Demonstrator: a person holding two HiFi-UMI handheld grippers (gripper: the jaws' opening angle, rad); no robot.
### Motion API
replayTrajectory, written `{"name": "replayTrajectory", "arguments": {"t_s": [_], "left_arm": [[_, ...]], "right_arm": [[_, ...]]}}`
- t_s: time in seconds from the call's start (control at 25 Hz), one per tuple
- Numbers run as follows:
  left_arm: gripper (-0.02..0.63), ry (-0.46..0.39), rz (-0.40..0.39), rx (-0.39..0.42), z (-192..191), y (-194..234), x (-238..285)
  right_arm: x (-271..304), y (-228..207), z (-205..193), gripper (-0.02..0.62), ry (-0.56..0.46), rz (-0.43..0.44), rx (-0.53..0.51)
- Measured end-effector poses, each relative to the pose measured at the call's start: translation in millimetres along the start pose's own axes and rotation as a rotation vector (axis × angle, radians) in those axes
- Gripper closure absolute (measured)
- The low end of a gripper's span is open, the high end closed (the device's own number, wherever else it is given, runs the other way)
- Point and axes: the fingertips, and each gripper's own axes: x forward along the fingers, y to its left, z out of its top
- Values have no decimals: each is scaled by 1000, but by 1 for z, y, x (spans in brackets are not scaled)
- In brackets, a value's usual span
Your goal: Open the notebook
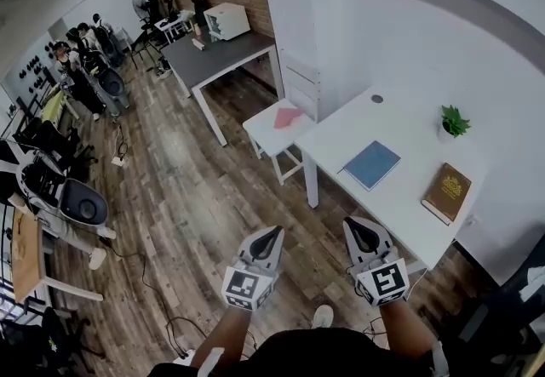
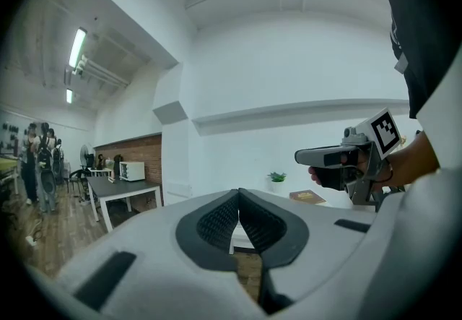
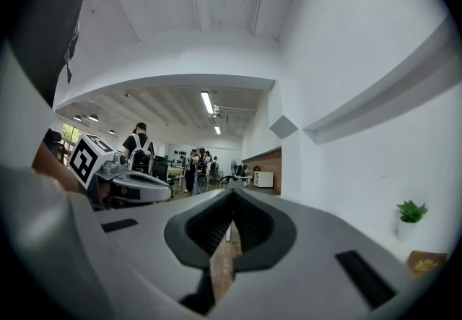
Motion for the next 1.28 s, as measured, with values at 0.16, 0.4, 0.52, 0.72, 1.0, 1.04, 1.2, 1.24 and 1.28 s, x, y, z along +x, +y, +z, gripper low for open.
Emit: {"name": "replayTrajectory", "arguments": {"t_s": [0.16, 0.4, 0.52, 0.72, 1.0, 1.04, 1.2, 1.24, 1.28], "left_arm": [[601, 11, -35, 14, 0, -8, 28], [601, 8, -75, 24, 2, -6, 64], [600, 15, -103, 22, -4, 2, 86], [601, 16, -169, 16, -11, 23, 139], [600, 22, -331, 91, 3, 50, 226], [601, 22, -349, 100, 4, 54, 236], [601, 33, -415, 126, 0, 68, 276], [601, 37, -434, 124, -2, 69, 284], [601, 40, -453, 122, -4, 70, 292]], "right_arm": [[11, -21, -4, 594, 3, 10, 11], [29, -43, -11, 594, 13, 5, 7], [42, -58, -20, 594, 33, -13, 13], [76, -96, -27, 594, 46, -72, 1], [130, -155, -24, 594, 45, -200, 28], [136, -161, -24, 594, 47, -214, 28], [156, -185, -32, 594, 72, -266, 25], [159, -191, -35, 594, 81, -284, 26], [161, -197, -38, 594, 89, -304, 28]]}}
